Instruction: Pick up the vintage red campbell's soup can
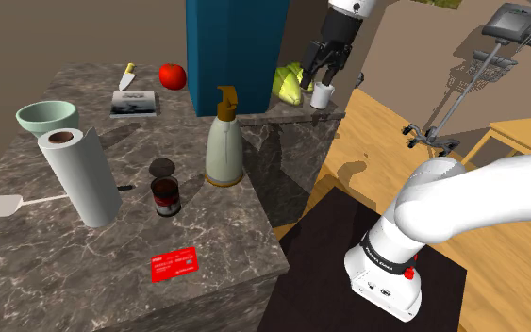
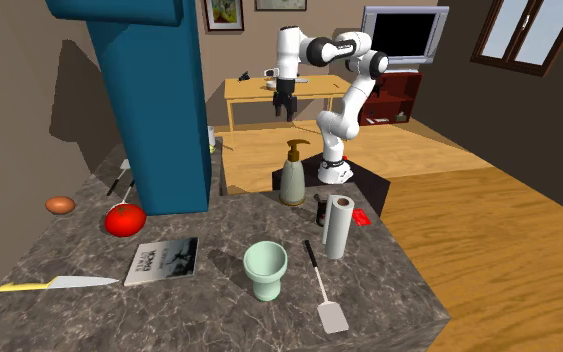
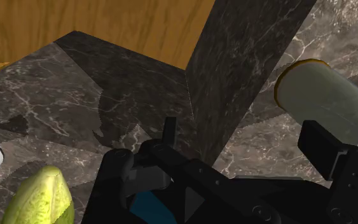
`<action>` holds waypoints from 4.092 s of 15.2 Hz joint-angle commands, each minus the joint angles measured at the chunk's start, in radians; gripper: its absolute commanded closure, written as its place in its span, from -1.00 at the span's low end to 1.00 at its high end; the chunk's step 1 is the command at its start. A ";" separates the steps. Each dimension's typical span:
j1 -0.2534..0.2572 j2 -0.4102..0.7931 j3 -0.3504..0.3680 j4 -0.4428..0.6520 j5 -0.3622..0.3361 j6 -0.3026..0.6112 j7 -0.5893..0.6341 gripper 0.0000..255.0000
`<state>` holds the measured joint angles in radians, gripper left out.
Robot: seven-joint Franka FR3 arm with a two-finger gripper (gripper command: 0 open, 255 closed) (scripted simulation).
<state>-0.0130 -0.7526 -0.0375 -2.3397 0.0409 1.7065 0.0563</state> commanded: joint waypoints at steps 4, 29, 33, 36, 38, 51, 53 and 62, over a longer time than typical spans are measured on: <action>0.016 0.010 0.072 -0.031 0.031 0.045 0.088 -1.00; 0.028 0.636 0.678 0.215 -0.068 0.397 0.915 -1.00; 0.054 0.827 0.733 0.343 -0.219 0.396 1.096 -1.00; 0.061 0.839 0.726 0.327 -0.230 0.420 1.106 -1.00; 0.063 0.852 0.725 0.312 -0.243 0.443 1.116 -1.00; 0.044 0.881 0.710 0.281 -0.268 0.500 1.106 1.00; 0.063 0.877 0.725 0.288 -0.269 0.485 1.137 1.00; 0.055 0.820 0.732 0.355 -0.212 0.378 1.090 1.00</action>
<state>0.0420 0.0695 0.6940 -1.9959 -0.1740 2.0975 1.1499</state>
